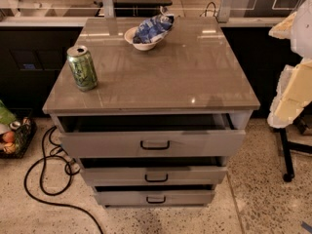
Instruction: Pick blue chip bag from paper bowl and place on counter
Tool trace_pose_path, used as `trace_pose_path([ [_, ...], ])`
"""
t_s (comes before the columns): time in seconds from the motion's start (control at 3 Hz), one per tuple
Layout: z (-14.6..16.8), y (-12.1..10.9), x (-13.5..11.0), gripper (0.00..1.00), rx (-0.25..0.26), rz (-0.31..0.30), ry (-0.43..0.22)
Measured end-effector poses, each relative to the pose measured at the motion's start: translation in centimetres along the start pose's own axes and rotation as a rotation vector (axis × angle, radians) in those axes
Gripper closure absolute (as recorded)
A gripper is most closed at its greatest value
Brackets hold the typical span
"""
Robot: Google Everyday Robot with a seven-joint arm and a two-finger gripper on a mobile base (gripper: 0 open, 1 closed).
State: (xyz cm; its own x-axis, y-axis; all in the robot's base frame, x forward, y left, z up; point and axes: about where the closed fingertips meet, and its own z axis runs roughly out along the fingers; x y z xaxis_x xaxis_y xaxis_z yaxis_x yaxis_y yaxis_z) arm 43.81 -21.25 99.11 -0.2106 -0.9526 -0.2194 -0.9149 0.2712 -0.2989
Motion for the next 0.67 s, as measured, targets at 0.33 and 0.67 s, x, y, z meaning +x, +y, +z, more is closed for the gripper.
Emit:
trace_pose_path([
  [0.33, -0.01, 0.0, 0.0, 0.0, 0.0, 0.0, 0.0],
  [0.67, -0.24, -0.79, -0.38, 0.0, 0.038, -0.01, -0.01],
])
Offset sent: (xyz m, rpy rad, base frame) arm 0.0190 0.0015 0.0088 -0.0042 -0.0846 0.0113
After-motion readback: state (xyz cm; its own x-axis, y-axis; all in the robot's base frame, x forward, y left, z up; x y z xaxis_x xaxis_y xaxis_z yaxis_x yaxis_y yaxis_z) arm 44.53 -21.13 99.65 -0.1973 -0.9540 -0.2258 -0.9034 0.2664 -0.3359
